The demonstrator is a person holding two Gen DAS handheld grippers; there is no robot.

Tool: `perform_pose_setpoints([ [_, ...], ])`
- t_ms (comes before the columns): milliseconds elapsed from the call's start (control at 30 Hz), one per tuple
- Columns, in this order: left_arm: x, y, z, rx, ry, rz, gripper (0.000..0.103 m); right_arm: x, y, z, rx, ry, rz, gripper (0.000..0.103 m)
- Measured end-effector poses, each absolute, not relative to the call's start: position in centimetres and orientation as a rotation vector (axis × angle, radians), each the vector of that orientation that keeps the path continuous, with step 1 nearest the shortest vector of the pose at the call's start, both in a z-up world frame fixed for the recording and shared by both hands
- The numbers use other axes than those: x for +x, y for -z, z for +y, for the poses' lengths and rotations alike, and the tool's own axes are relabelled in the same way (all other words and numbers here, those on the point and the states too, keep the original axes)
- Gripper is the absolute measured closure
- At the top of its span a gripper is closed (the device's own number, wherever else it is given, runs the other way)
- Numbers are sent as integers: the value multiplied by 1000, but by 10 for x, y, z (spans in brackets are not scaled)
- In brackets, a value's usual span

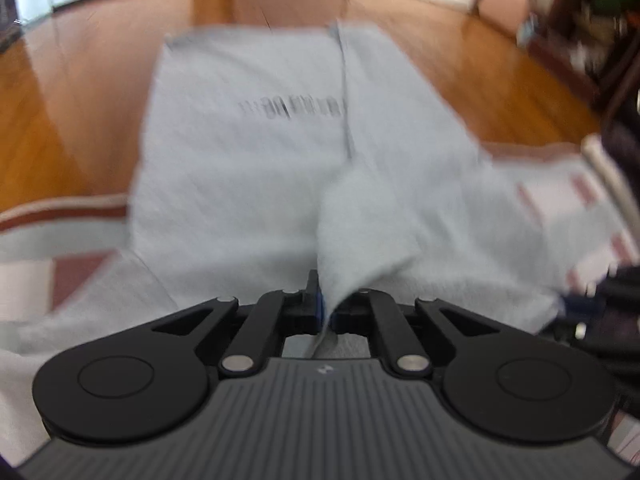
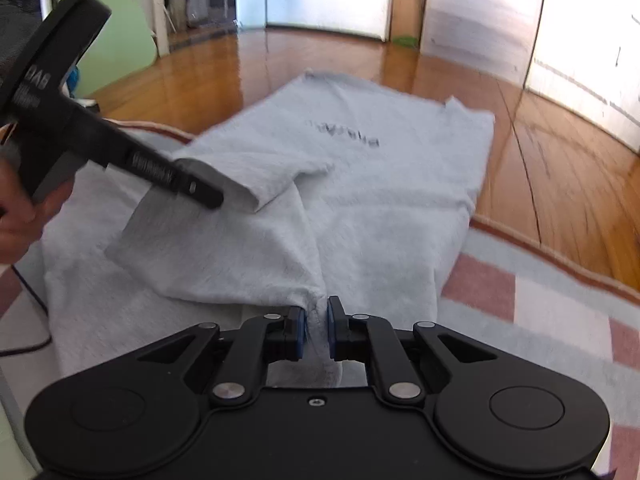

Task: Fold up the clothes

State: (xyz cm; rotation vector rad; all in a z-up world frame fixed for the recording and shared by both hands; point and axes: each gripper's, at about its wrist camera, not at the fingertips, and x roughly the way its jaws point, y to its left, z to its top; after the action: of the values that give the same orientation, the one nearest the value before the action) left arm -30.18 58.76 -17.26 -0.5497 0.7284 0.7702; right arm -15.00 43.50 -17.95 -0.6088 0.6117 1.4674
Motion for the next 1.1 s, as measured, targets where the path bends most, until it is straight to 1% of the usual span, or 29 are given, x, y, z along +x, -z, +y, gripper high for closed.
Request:
perform_pose_setpoints([
  [167,-366,119,595,-745,-659,461,99,-175,162,432,-633,-1598,603,93],
  [267,-407,114,596,-817,-656,415,99,-191,152,431,-647,-1677,597,93],
  [367,-440,130,603,-914,-693,442,99,-206,141,429,-660,-1756,590,93],
  [433,-446,153,609,-963,-756,540,99,-214,150,434,-676,-1782,626,93],
  [500,-446,165,606,-957,-789,608,99,-222,159,442,-691,-1787,658,94],
  [533,-445,163,603,-932,-790,603,99,-226,161,445,-690,-1792,671,94],
  [700,-466,126,595,-840,-872,428,99,-236,141,453,-573,-1905,749,93],
  [767,-475,129,596,-868,-910,434,99,-244,139,456,-602,-1925,731,93],
  [867,-473,153,602,-914,-1001,582,99,-261,153,465,-707,-1933,739,93],
  [933,-469,161,604,-904,-1043,653,99,-275,165,468,-781,-1935,712,93],
  [1000,-467,160,605,-884,-1073,675,99,-285,175,469,-818,-1928,686,93],
  [1100,-467,164,607,-877,-1090,691,99,-288,182,470,-786,-1900,718,93],
])
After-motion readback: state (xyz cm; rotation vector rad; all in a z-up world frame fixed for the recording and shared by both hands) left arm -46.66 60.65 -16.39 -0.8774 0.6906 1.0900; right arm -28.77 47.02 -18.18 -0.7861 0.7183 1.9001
